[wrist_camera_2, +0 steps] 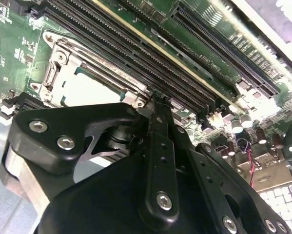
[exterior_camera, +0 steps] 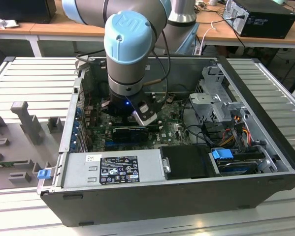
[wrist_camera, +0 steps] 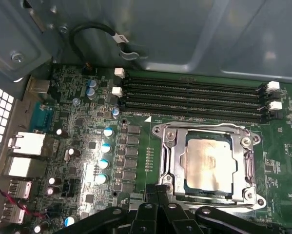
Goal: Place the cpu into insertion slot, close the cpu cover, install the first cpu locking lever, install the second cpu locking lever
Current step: 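Install the second cpu locking lever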
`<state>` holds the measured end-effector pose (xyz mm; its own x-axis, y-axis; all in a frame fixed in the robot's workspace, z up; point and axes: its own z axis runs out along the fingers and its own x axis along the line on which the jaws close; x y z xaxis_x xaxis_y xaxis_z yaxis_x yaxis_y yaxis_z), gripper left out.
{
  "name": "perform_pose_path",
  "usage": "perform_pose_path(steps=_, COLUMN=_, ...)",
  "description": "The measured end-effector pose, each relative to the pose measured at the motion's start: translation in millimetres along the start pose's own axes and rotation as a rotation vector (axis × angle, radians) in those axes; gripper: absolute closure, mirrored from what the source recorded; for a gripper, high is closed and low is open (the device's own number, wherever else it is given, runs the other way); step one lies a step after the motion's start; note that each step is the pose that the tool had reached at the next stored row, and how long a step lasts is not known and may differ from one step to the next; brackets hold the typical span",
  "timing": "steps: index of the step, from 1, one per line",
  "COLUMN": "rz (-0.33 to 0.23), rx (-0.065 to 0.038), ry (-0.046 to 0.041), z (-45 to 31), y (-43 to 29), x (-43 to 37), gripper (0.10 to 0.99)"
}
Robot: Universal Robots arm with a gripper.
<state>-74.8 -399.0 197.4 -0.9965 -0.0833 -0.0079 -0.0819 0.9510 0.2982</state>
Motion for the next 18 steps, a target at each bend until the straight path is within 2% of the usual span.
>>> perform_pose_path(steps=4, rz=0.000, rx=-0.005, ry=-0.0003, z=1.9, y=-0.7, x=0.1, gripper=0.980)
perform_pose_path(steps=10, rz=0.000, rx=-0.007, ry=-0.0006, z=3.1, y=-1.0, x=1.4, gripper=0.980)
perform_pose_path(steps=13, rz=0.000, rx=-0.008, ry=-0.0007, z=-7.1, y=2.2, x=1.4, gripper=0.980)
perform_pose_path(steps=18, rz=0.000, rx=-0.008, ry=0.0001, z=-17.9, y=5.6, x=1.3, gripper=0.980)
